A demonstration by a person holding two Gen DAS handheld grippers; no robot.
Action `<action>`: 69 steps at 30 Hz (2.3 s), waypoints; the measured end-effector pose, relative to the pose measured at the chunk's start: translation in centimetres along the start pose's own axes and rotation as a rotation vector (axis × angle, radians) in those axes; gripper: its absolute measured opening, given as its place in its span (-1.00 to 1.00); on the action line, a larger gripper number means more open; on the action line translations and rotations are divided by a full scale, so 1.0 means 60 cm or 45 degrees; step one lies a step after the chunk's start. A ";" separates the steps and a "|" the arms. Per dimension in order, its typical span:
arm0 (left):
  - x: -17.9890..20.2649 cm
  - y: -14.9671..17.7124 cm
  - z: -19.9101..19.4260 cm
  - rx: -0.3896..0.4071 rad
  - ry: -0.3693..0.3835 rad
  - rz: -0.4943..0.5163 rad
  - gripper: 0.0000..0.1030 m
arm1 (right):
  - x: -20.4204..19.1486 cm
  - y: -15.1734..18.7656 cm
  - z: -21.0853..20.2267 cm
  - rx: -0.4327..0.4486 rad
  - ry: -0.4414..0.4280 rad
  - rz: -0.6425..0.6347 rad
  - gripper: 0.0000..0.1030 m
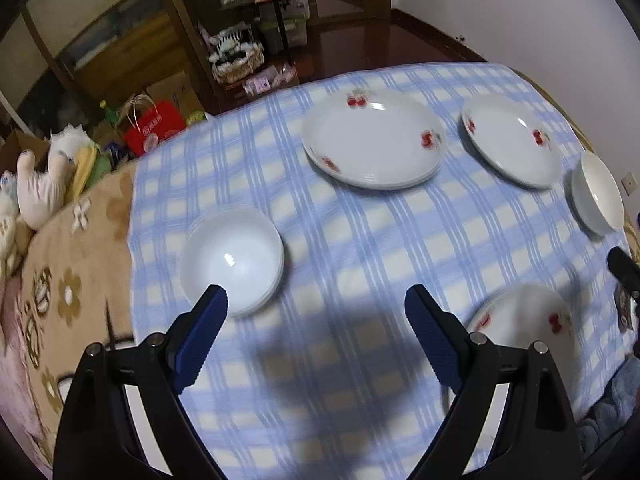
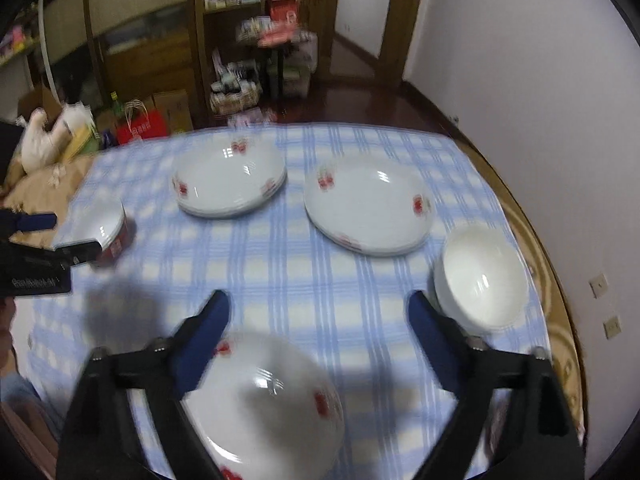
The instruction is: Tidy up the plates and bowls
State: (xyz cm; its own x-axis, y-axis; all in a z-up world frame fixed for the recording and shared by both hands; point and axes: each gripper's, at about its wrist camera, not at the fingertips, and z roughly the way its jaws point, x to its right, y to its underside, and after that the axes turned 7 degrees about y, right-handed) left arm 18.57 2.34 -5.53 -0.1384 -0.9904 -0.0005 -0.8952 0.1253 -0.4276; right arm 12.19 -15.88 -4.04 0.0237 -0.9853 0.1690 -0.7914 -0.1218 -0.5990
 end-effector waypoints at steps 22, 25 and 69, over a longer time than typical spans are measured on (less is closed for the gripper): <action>-0.129 -0.205 0.193 0.008 0.182 -0.260 0.78 | -0.082 -0.228 0.274 -0.022 -0.235 0.037 0.55; -0.113 -0.210 0.217 -0.017 0.165 -0.254 0.78 | -0.084 -0.233 0.320 -0.086 -0.289 0.069 0.47; -0.095 -0.158 0.271 -0.104 0.364 -0.449 -0.72 | -0.094 -0.177 0.397 -0.307 -0.337 0.067 -0.73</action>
State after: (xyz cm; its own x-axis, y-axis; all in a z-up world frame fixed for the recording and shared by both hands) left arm 34.71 5.83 -16.17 0.0796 -0.9189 0.3864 -0.9374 -0.2008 -0.2845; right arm 35.00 -11.86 -17.26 0.1116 -0.9901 -0.0849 -0.9164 -0.0695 -0.3941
